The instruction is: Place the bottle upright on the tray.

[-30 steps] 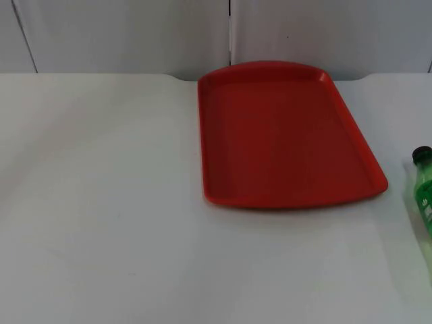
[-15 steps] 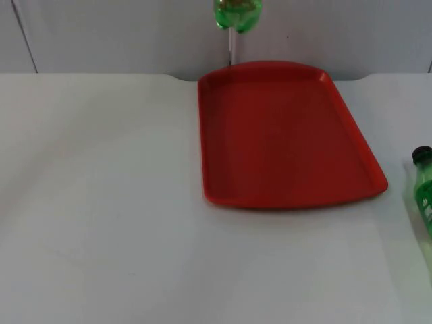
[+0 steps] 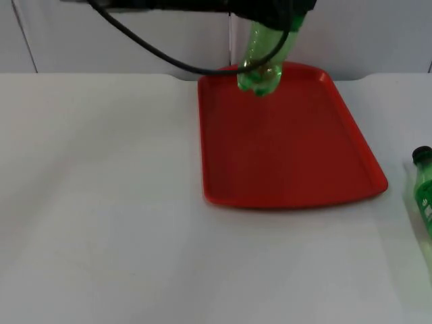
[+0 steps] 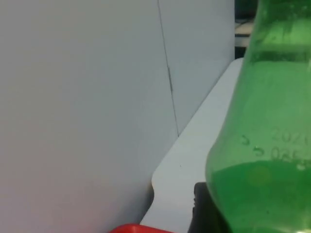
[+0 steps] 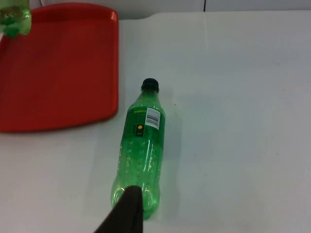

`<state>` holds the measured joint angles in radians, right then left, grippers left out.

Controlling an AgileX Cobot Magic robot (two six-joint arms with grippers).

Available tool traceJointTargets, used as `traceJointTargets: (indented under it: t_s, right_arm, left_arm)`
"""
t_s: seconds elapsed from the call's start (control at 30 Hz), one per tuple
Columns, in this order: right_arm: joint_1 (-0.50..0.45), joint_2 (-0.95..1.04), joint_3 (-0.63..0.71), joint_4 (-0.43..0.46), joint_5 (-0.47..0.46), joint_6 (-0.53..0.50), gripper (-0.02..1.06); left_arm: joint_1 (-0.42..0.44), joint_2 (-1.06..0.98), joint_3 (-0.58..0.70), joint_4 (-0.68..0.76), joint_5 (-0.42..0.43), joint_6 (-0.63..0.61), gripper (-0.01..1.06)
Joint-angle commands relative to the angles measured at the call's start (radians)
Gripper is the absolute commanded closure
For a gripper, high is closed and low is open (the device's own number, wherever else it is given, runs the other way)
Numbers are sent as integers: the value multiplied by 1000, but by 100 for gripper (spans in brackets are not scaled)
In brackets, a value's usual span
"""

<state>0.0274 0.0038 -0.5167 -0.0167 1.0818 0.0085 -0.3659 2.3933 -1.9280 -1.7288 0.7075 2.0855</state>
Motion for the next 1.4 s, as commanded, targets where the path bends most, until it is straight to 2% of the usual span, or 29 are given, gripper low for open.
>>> traceJointTargets:
  t_s: [0.0, 0.27, 0.37, 0.47, 0.6, 1.37]
  right_arm:
    - [-3, -4, 0, -7, -4, -2, 0]
    - [-3, -4, 0, -7, -4, -2, 0]
    - [-3, -4, 0, -7, -4, -2, 0]
    - [-3, -4, 0, -7, -4, -2, 0]
    - [-3, -4, 0, -7, -4, -2, 0]
    - [-3, -4, 0, -7, -4, -2, 0]
  left_arm:
    - [-5, 37, -50, -16, 21, 3, 105]
    - [-5, 217, -291, -16, 4, 3, 105]
    - [-5, 266, -356, -16, -21, 1, 105]
    - [-5, 320, -424, -16, -89, -30, 105]
    - [-5, 336, -432, -16, -122, -41, 105]
    - [-3, 367, -430, -16, -107, -68, 105]
